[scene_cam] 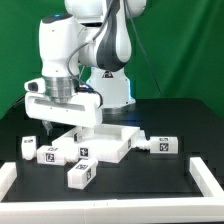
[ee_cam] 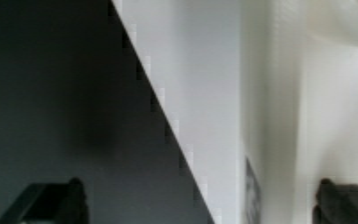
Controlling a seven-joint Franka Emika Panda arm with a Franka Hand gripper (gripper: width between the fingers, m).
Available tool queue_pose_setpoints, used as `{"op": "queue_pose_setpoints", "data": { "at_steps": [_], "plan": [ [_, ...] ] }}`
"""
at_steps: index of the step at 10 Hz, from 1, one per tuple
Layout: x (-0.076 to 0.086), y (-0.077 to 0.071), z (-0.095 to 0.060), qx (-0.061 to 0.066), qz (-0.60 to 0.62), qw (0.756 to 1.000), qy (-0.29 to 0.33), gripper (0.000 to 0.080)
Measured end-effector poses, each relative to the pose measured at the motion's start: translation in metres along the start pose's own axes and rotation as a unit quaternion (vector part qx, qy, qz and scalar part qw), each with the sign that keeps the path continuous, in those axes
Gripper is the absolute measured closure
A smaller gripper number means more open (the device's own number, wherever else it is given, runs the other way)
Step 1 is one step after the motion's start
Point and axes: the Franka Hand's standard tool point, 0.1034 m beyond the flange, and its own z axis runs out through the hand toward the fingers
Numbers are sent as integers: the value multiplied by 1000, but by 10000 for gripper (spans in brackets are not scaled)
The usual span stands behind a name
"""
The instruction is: Assemble one leg
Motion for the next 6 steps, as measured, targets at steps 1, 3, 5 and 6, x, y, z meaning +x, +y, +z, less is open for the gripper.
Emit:
{"op": "queue_pose_setpoints", "data": {
  "at_steps": [1,3,5,6],
  "plan": [
    [0,0,0,0,0,1000,0,273],
    [0,0,0,0,0,1000,0,408],
    [0,0,0,0,0,1000,0,745],
    [1,0,0,0,-1,1000,0,745]
  ]
}}
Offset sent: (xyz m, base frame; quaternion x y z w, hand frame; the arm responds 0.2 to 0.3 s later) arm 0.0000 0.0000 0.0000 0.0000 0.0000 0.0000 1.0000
